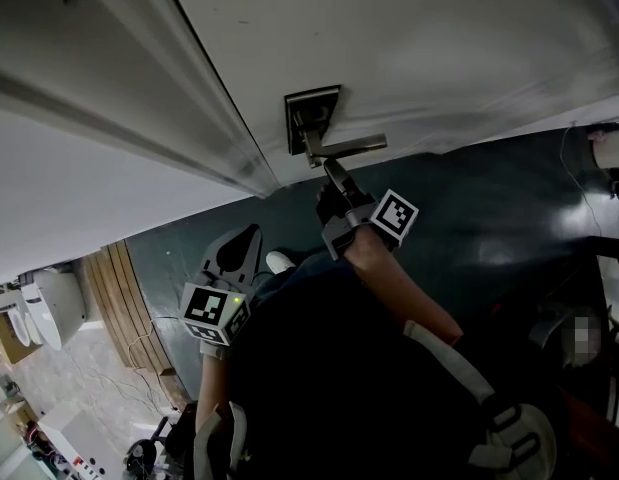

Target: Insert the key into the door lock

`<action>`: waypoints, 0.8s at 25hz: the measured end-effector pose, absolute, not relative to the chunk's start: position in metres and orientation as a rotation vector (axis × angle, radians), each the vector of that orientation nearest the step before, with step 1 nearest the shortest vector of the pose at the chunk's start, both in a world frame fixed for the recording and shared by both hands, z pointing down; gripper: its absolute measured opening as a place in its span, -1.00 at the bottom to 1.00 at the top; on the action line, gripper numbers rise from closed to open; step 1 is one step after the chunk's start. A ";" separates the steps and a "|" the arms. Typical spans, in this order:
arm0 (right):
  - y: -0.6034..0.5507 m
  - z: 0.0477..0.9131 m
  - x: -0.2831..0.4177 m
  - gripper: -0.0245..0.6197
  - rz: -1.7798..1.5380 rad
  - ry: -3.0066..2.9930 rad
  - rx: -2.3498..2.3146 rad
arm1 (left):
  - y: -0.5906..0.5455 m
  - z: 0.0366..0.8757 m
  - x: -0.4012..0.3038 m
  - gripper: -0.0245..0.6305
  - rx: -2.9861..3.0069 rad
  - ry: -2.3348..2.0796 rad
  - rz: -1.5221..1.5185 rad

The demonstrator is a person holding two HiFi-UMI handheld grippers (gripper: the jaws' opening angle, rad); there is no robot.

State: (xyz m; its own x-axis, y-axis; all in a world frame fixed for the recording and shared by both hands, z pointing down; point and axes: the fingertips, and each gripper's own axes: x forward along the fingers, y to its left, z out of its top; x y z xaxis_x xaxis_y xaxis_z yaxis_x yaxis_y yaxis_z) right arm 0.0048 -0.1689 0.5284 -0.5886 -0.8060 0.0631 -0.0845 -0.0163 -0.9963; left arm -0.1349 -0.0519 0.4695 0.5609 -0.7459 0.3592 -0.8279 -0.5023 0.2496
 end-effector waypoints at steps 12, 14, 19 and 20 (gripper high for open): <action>-0.162 0.491 0.060 -0.87 -1.544 1.999 -0.944 | -0.080 0.459 -0.080 -0.90 2.391 -1.273 0.173; -0.162 0.479 0.066 -0.88 -1.492 2.082 -0.945 | -0.086 0.457 -0.072 -0.90 2.387 -1.275 0.152; -0.163 0.457 0.076 -0.88 -1.389 2.276 -0.946 | -0.100 0.451 -0.058 -0.90 2.400 -1.280 0.115; -0.163 0.452 0.081 -0.88 -1.365 2.313 -0.946 | -0.102 0.448 -0.052 -0.90 2.405 -1.282 0.112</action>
State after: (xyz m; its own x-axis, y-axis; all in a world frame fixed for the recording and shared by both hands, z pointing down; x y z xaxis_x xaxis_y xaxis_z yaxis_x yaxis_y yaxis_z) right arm 0.0814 -0.1628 0.4522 -0.7410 -0.6673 0.0756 -0.3888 0.3345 -0.8585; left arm -0.0523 -0.1021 0.4480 0.5735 -0.7773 0.2586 -0.8105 -0.4923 0.3174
